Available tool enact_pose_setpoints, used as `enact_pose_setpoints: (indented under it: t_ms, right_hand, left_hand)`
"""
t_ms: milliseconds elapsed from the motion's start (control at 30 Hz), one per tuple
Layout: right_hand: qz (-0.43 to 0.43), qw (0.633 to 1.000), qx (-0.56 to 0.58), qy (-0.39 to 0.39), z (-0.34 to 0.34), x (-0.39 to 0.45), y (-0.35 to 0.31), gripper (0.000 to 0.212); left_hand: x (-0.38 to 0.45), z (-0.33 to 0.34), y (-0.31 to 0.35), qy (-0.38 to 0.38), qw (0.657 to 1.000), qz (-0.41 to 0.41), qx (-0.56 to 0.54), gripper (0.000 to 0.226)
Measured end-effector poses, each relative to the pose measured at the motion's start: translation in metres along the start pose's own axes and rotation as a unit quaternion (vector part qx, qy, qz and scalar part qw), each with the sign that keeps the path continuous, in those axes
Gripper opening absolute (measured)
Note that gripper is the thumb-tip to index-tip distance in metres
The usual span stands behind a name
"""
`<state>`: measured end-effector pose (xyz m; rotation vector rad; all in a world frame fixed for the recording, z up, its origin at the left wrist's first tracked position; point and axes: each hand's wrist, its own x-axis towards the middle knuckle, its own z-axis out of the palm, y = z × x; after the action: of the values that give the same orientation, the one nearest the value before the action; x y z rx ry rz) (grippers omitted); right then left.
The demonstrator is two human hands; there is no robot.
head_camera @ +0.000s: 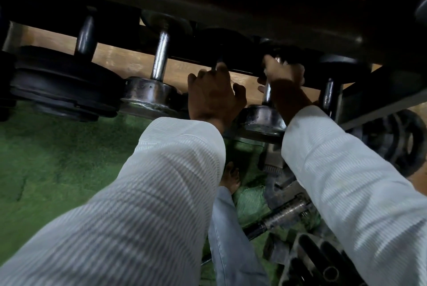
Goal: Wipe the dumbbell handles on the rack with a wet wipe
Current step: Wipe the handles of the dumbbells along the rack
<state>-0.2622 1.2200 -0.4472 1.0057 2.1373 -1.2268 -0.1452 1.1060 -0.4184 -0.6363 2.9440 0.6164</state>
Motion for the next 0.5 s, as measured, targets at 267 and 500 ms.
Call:
enact_pose_setpoints:
  t_ms: [267,500]
  right_hand:
    - [-0.078,0.979,-0.164,0.096,-0.013,-0.017,0.013,0.105]
    - [-0.163,0.933,-0.303,0.104,-0.034,-0.05,0.023,0.043]
  left_hand:
    - [0.0,-0.001,-0.001,-0.029,0.999,-0.021,0.005,0.044]
    - [-0.002,-0.005,-0.006,-0.041,0.997,-0.012,-0.056,0.048]
